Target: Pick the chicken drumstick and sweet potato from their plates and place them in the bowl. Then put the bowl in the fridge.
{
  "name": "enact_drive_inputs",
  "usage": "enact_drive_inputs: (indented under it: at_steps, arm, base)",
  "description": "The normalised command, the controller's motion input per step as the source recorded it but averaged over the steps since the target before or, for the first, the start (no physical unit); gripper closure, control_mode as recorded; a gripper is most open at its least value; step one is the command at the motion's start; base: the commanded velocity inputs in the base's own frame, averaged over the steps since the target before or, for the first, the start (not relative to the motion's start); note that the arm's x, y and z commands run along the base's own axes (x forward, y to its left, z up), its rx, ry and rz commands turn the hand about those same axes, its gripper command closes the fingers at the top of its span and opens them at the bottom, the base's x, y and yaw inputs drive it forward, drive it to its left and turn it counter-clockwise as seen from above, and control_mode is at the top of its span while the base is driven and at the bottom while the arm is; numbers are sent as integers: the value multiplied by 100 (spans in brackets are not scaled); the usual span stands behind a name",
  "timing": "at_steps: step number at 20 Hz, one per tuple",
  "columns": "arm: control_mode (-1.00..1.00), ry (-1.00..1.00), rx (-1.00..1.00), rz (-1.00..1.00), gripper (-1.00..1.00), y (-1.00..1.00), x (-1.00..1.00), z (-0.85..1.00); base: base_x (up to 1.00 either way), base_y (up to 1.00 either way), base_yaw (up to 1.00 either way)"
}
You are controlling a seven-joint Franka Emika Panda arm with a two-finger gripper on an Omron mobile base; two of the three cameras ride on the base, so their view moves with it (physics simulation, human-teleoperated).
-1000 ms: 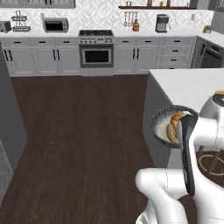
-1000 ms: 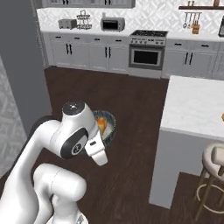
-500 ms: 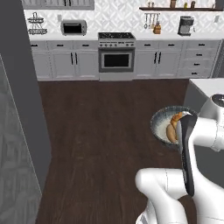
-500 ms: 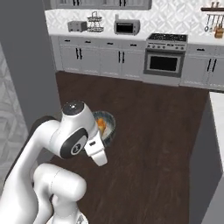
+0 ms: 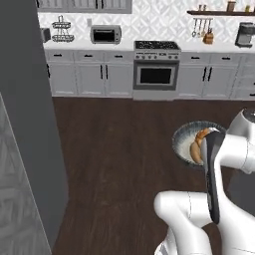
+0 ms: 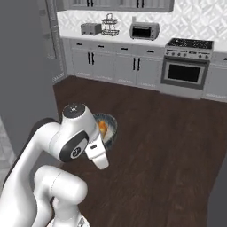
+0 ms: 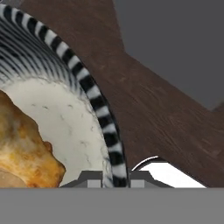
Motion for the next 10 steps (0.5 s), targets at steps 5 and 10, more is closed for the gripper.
enact_drive_inputs:
  at_steps: [5,10]
  arm:
    - [100,0,0,0,100,0,0,0]
    - [100,0,0,0,100,0,0,0]
  base:
    - [100,-36,39]
    - [100,-67,49]
